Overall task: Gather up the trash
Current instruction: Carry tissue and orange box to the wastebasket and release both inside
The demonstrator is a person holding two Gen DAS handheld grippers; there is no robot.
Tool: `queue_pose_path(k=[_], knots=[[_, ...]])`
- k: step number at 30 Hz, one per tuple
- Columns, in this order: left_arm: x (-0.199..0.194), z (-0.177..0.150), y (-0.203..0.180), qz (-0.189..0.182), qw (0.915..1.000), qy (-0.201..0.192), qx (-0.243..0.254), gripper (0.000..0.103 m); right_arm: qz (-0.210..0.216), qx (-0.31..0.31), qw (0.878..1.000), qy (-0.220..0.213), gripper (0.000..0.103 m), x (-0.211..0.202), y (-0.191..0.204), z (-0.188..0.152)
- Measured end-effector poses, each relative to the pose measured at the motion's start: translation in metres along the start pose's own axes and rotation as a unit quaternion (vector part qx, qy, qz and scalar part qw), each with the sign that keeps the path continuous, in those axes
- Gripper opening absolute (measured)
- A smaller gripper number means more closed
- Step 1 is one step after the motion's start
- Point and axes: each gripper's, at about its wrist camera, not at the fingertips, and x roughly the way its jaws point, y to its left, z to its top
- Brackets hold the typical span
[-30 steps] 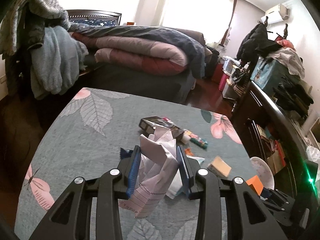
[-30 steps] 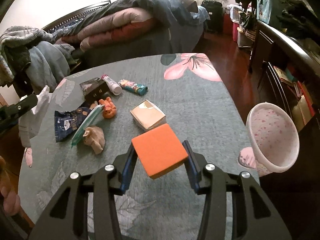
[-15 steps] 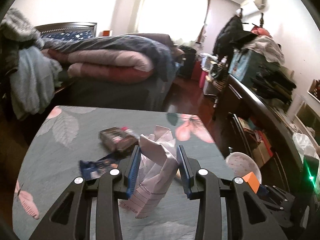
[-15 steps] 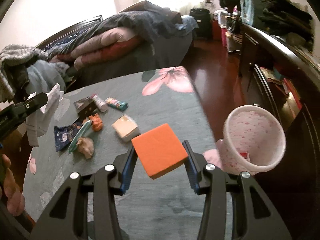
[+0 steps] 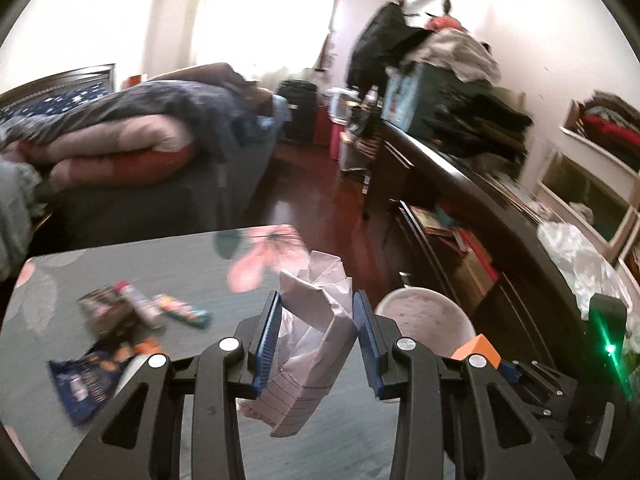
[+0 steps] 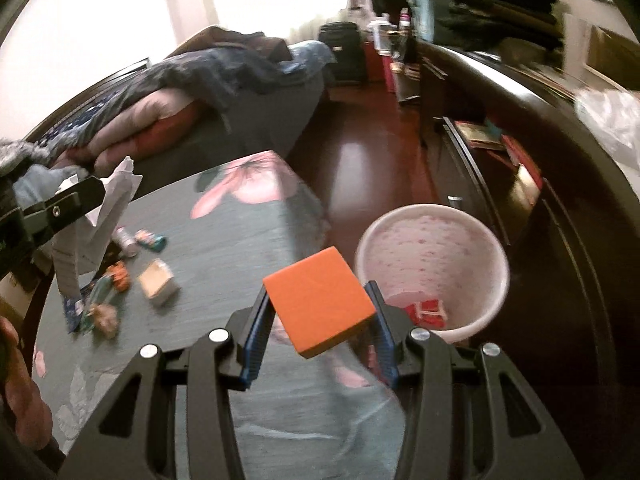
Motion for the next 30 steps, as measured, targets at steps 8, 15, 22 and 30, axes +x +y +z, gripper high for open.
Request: queue_pose_path(k=[8,15,22,30], knots=[[0.044,0.013,-0.059,-0.058,0.9974,0.015,0.04,0.037,-0.045,0.054,0.997,-0.009,0.046,0.008,-0.062,0.004],[0.092,0.021,-0.108,-0.093,0.9924,0.037,0.072,0.037,-0.067,0.086,0.994,-0.009,0.046,0.031,-0.1,0.01],[0.146,0.022,-0.136,-0.113,0.9875,0.075,0.08,0.038,-0.078,0.099,0.992,0.008,0.046,0.071,-0.121,0.01],[0.21,0.014,-0.149,-0.125,0.9802,0.139,0.066,0.039,-0.088,0.1,0.99,0.042,0.046,0.121,-0.135,0.001]])
